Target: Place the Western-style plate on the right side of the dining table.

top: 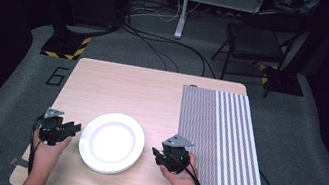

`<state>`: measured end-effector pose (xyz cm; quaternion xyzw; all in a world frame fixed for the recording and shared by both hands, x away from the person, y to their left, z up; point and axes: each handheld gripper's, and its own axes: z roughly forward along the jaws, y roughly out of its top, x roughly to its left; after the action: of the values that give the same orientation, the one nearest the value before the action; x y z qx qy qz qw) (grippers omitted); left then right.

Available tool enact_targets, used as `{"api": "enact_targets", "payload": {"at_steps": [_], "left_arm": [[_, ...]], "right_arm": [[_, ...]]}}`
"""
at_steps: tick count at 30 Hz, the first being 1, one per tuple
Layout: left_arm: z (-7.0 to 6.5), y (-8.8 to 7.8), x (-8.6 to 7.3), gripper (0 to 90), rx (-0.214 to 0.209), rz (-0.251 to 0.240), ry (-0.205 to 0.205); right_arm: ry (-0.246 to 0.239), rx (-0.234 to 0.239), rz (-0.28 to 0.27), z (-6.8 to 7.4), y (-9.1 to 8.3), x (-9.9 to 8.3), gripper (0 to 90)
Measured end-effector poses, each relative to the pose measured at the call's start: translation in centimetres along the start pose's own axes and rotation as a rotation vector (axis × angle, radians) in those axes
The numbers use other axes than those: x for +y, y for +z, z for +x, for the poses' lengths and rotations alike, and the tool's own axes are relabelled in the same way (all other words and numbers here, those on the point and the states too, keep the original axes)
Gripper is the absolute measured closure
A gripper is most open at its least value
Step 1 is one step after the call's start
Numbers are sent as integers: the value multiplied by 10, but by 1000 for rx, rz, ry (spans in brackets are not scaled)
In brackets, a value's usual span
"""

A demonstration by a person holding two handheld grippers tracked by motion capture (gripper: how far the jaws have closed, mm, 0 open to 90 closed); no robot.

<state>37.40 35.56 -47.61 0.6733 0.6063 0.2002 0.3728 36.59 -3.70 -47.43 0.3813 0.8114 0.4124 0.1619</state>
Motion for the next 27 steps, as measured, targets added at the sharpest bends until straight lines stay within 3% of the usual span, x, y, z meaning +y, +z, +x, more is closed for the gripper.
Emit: {"api": "enact_targets", "payload": {"at_steps": [6, 10, 12, 15, 18, 22, 27], "left_arm": [[-2, -2, 0, 689, -39, 1, -23], [-1, -3, -1, 708, -68, 5, -37], [-3, -4, -1, 721, -87, 16, -67], [-3, -4, -2, 738, -89, 19, -62], [-4, -5, -3, 745, -120, 29, -82], [-4, -5, -4, 756, -127, 34, -84], [-4, -5, -6, 770, -147, 37, -93]], "right_arm": [[1, -31, 8, 3, 9, 9, 632], [7, -27, 4, 2, 14, 12, 656], [10, -31, 10, 3, 17, 13, 686], [8, -27, 4, 4, 21, 12, 687], [-15, -16, 0, 6, 23, 11, 656], [-40, -18, 9, 11, 26, 10, 613], [-42, -27, 36, 13, 31, 9, 565]]}}
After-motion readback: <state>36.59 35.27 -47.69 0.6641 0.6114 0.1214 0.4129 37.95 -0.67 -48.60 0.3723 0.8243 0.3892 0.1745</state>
